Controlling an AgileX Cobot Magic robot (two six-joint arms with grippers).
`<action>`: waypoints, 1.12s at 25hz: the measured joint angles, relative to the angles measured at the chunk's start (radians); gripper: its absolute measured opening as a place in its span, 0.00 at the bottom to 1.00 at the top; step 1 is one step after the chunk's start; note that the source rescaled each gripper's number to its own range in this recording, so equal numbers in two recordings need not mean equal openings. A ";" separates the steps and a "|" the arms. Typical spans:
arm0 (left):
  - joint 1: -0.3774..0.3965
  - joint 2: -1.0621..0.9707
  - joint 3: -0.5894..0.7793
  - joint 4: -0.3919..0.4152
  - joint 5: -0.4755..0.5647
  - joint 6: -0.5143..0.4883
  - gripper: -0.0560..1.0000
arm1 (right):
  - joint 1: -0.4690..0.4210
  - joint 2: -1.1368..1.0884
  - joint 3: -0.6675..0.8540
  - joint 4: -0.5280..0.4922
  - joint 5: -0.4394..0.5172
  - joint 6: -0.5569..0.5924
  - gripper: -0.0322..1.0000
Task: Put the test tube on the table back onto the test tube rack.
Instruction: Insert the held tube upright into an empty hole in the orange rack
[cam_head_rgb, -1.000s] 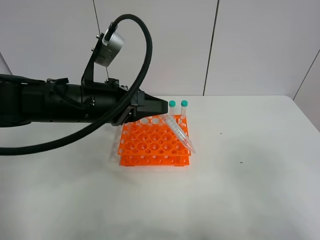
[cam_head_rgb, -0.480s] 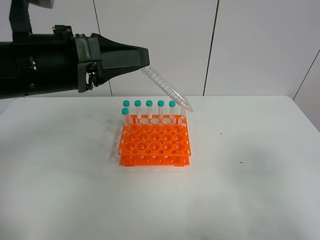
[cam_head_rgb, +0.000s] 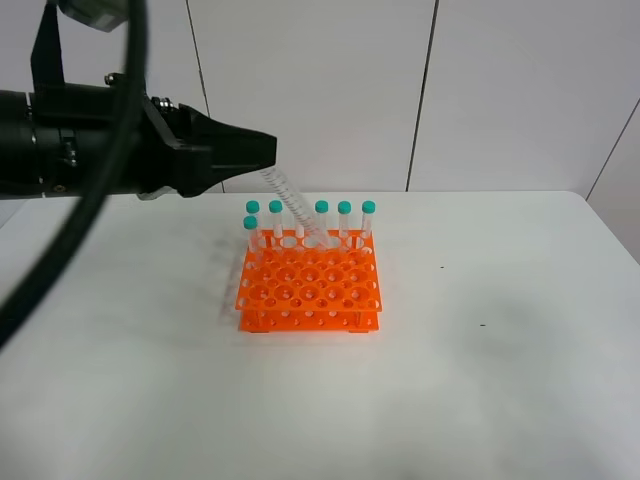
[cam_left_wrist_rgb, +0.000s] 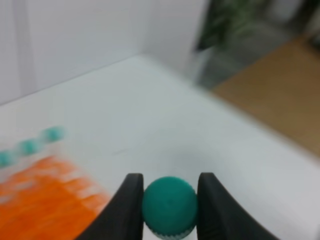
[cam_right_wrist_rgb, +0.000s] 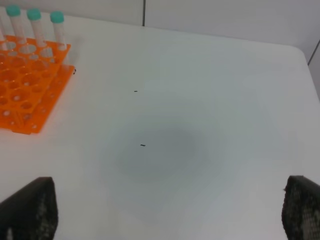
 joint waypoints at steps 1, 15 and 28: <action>-0.001 0.000 -0.008 0.117 -0.045 -0.107 0.06 | 0.000 -0.001 0.000 0.000 0.000 0.000 1.00; -0.148 0.245 -0.065 1.147 -0.473 -0.903 0.06 | 0.000 -0.001 0.000 0.000 0.000 0.000 1.00; -0.067 0.555 -0.384 1.271 -0.158 -1.143 0.06 | 0.000 -0.001 0.000 0.000 0.000 0.000 1.00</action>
